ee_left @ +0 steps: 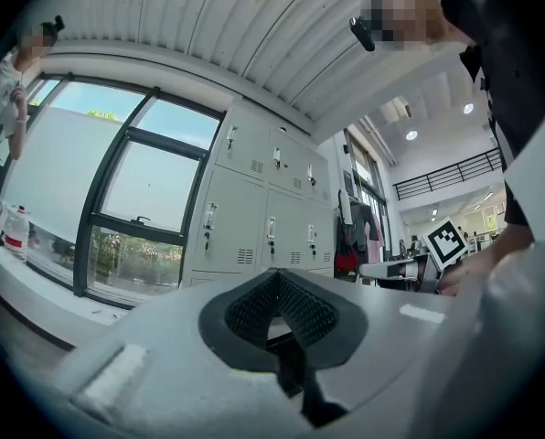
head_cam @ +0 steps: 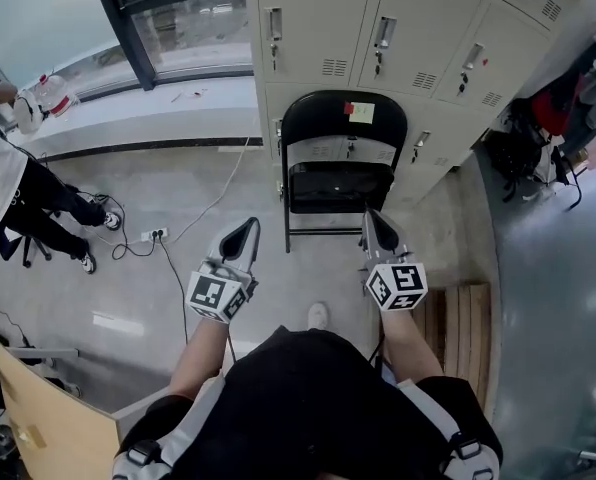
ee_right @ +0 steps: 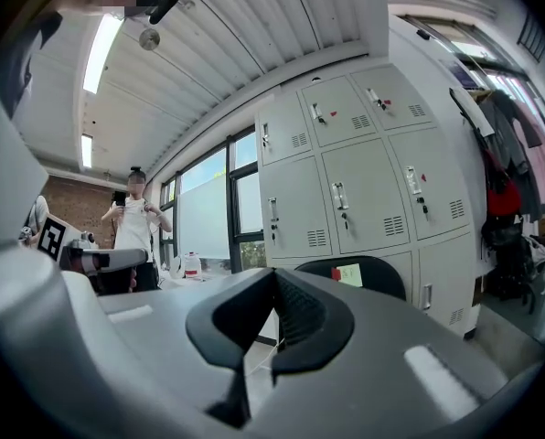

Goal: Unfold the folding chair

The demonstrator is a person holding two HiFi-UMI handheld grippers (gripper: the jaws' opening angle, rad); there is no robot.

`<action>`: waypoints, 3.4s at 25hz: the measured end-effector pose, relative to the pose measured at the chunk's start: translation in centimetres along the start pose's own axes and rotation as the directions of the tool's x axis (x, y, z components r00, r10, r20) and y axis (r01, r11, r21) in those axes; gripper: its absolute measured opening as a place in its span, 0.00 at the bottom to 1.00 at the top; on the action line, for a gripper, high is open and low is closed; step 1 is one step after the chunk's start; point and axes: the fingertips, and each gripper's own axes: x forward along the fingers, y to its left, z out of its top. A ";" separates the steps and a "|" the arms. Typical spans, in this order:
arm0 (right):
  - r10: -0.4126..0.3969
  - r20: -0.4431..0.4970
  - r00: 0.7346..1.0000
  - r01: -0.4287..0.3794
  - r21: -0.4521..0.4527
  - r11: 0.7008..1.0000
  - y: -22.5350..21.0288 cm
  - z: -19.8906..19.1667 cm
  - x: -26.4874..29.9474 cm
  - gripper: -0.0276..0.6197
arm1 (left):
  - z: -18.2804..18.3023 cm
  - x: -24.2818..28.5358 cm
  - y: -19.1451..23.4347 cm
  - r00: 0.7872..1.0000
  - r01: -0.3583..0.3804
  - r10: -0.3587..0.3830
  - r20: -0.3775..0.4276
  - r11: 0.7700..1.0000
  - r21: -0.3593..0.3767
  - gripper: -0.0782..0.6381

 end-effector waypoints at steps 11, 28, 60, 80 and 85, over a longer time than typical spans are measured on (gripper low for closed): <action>0.055 -0.038 0.998 -0.054 0.033 0.998 -7.0 -0.8 5.0 0.05 | -1.7 8.4 0.5 0.998 -0.045 0.046 -0.036 0.999 0.010 0.11; 0.024 -0.124 0.992 -0.023 0.009 1.000 -10.1 -1.5 13.9 0.05 | -3.3 18.2 7.9 0.997 0.025 -0.024 -0.075 1.000 0.007 0.11; 0.071 -0.416 0.907 -0.151 -0.164 0.975 -10.0 -12.8 29.1 0.05 | -17.0 34.4 19.9 0.825 0.281 -0.273 -0.495 0.958 -0.060 0.38; -0.040 -0.555 0.831 -0.066 -0.170 0.983 -11.9 -17.0 26.8 0.05 | -21.4 40.1 16.6 0.667 0.505 -0.490 -0.561 0.851 -0.142 0.46; -0.069 -0.553 0.830 0.003 -0.120 0.993 -12.5 -17.8 25.9 0.05 | -21.6 40.5 15.5 0.647 0.549 -0.503 -0.573 0.829 -0.108 0.46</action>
